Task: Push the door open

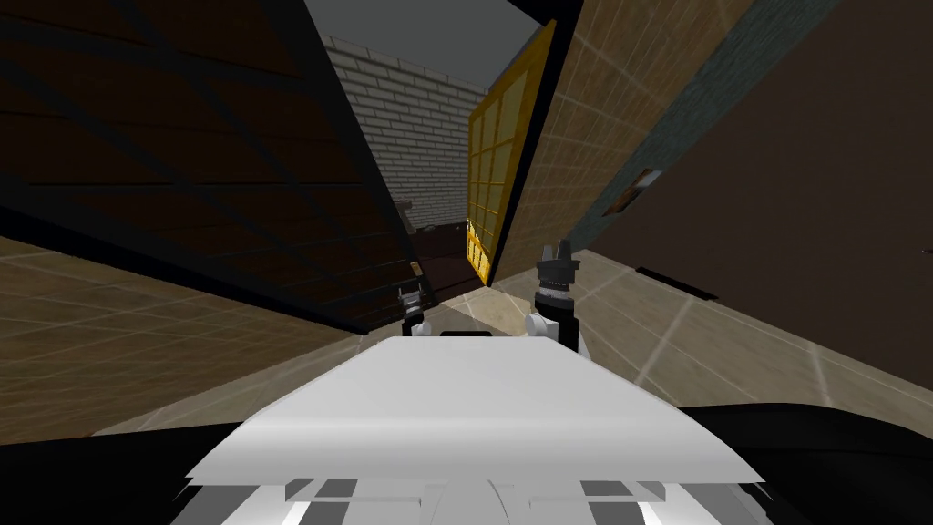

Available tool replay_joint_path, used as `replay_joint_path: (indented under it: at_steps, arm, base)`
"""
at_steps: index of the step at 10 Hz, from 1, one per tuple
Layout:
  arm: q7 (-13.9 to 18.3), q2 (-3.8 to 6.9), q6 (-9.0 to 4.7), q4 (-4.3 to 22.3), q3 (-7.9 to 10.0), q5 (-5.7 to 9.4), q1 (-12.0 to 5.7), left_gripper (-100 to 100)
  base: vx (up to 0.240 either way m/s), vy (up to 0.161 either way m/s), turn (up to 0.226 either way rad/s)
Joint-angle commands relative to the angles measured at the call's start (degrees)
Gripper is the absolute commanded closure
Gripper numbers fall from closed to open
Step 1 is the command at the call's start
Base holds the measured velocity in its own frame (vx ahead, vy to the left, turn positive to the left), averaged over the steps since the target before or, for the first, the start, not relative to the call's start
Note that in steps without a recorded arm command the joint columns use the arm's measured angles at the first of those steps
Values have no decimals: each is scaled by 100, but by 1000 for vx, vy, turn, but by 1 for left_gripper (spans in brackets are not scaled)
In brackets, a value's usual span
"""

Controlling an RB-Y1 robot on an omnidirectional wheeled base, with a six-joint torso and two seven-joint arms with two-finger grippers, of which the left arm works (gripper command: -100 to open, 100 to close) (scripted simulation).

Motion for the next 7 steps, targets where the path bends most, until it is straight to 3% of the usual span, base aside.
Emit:
replay_joint_path:
  at_steps: [1,7]
  arm:
    - [108,-47,-30,172,-3,109,-49,-100]
    - [655,-266,-211,1072,-8,604,-310,-100]
  base:
    - [72,111,-137]
    - [54,126,-183]
